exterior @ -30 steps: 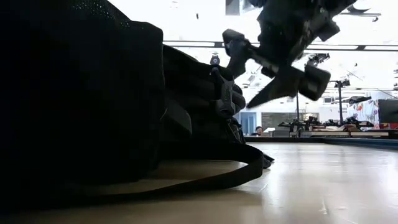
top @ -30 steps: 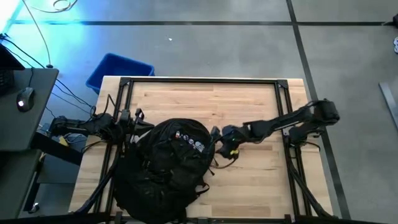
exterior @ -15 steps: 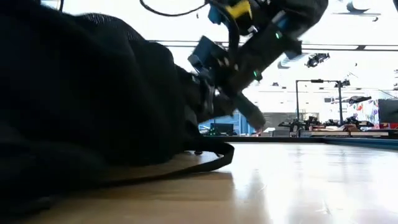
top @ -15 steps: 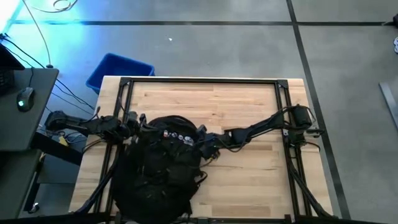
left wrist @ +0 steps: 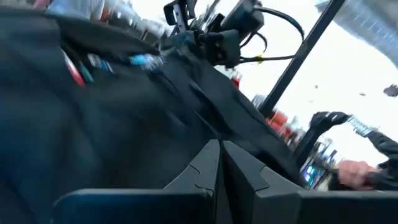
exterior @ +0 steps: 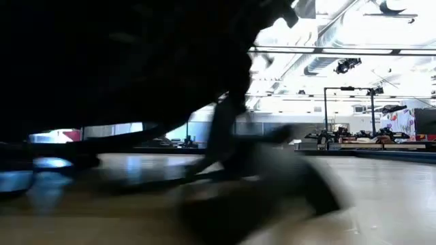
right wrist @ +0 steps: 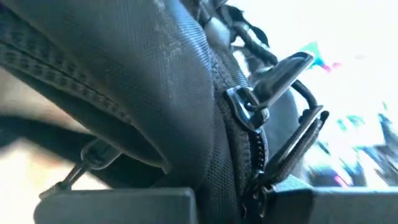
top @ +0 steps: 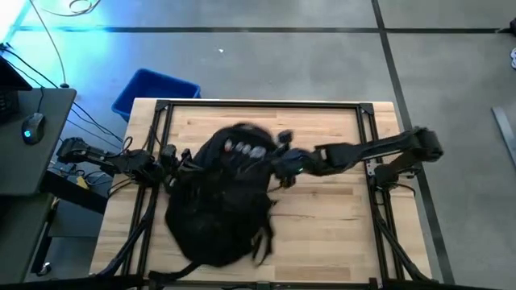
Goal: Unpack backpack
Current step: Open the black backpack
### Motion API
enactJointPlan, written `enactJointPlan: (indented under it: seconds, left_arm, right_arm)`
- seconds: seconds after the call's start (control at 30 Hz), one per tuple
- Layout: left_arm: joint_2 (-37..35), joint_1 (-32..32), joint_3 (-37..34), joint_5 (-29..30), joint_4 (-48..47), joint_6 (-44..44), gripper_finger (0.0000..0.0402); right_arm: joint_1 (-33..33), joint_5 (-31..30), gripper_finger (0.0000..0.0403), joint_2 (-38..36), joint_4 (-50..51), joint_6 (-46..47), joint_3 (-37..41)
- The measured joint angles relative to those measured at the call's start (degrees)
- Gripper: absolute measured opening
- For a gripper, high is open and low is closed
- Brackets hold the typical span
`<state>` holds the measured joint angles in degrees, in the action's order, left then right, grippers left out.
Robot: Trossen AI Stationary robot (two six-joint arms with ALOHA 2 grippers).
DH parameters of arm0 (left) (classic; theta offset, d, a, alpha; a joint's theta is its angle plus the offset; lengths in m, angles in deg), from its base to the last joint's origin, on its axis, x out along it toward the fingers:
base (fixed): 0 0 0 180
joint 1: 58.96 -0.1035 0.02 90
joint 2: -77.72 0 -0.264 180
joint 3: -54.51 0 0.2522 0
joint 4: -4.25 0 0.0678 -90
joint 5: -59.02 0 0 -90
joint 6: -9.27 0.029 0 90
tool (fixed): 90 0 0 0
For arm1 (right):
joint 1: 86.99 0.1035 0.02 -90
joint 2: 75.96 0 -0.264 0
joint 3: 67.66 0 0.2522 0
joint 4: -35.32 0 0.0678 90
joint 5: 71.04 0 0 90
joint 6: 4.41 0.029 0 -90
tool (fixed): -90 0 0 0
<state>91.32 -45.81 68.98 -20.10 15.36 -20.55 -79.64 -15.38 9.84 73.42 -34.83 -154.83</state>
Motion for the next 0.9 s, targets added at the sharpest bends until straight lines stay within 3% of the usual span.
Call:
enactJointPlan:
  seconds: [0.2, 0.3, 0.4, 0.57, 0.77, 0.9]
  left_arm:
    - [0.0, 0.0, 0.0, 0.2, 9.9, 7.1, 0.0]
    - [0.0, 0.0, 0.0, -0.2, 11.1, 10.9, 0.0]
    - [0.3, 0.0, 0.0, -3.1, 10.2, 14.4, 0.0]
    - [3.5, 0.2, 0.0, -4.1, 8.9, 21.7, 0.0]
    - [10.9, 1.4, 0.1, -3.9, 12.0, 25.9, 0.0]
    - [17.6, 3.9, 2.4, -4.3, 12.1, 27.0, 0.0]
  right_arm:
    - [0.8, -18.5, 0.0023, -5.9, 3.9, 7.0, -2.3]
    - [2.9, -18.4, 0.0022, -6.3, 4.8, 12.6, -3.1]
    - [4.8, -11.1, 0.0018, -4.0, 8.6, 21.7, -3.3]
    - [6.4, 6.3, 0.0014, 4.6, 16.6, 37.6, -3.2]
    - [7.8, 23.9, 0.0011, 17.5, 11.9, 44.6, -3.2]
    - [8.0, 31.1, 0.0011, 24.1, 5.2, 44.9, -3.2]
